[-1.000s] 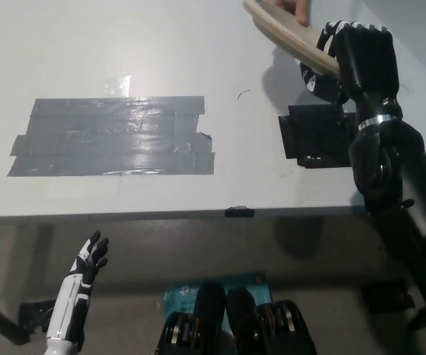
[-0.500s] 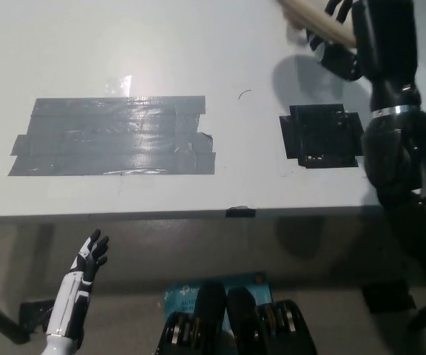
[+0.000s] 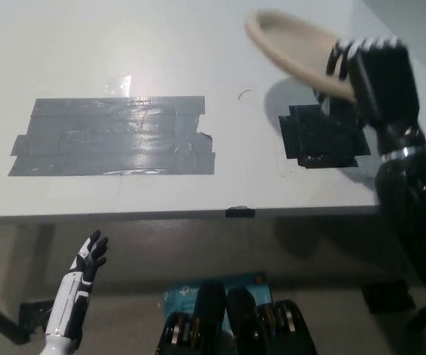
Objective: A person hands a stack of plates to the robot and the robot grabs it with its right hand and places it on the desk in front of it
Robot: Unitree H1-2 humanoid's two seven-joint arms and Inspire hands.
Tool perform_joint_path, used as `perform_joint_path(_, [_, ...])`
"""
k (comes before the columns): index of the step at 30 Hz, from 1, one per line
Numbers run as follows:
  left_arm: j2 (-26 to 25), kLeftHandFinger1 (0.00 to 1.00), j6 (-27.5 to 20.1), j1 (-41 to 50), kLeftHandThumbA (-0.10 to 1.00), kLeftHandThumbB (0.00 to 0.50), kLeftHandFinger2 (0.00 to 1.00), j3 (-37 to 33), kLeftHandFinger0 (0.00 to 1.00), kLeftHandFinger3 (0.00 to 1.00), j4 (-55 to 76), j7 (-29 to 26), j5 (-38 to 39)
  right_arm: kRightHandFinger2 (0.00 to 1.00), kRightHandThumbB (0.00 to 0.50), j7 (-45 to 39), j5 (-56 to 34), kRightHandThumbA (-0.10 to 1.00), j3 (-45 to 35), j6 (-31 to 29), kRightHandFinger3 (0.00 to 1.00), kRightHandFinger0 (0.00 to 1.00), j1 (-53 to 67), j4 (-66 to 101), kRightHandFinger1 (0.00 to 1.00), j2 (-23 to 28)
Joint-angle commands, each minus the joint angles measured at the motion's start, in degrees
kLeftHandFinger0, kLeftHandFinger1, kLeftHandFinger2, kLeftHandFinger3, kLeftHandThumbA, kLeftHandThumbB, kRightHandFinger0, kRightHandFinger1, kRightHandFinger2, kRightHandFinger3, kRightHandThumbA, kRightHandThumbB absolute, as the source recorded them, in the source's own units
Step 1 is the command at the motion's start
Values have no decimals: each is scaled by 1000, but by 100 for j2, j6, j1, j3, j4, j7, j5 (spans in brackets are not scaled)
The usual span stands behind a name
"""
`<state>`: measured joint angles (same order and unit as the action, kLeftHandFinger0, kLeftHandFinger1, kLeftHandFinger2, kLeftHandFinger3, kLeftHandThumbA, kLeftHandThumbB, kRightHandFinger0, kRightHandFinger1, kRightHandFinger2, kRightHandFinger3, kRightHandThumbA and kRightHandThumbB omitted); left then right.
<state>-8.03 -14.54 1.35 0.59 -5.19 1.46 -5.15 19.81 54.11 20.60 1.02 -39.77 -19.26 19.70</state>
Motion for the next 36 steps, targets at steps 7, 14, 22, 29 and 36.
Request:
perform_joint_path(7, [-65,1000,-81,-104,1000,163,1000,-19,1000,1000,93,30,-38,172,48,560,255,360,475,-422,42,0,-195,-1383,0,111])
perform_joint_path(14, [-65,1000,-118,-133,1000,178,1000,-21,1000,1000,30,50,2,206,105,726,326,435,629,-405,52,0,-217,-1547,1,147])
perform_joint_path(22, [-93,1000,-109,-204,1000,156,1000,-3,988,1000,28,52,-3,1000,435,-3671,-2035,648,359,625,1000,1000,-114,1000,1000,725])
perform_joint_path(29, [-79,1000,-62,-223,1000,180,1000,10,1000,1000,3,138,181,1000,500,-4838,-3629,665,278,1324,1000,1000,-214,2760,1000,1151])
perform_joint_path(36, [-42,1000,309,-290,1000,233,1000,60,1000,1000,161,254,495,1000,500,-5864,-5386,688,157,2447,1000,1000,-592,4084,1000,1677])
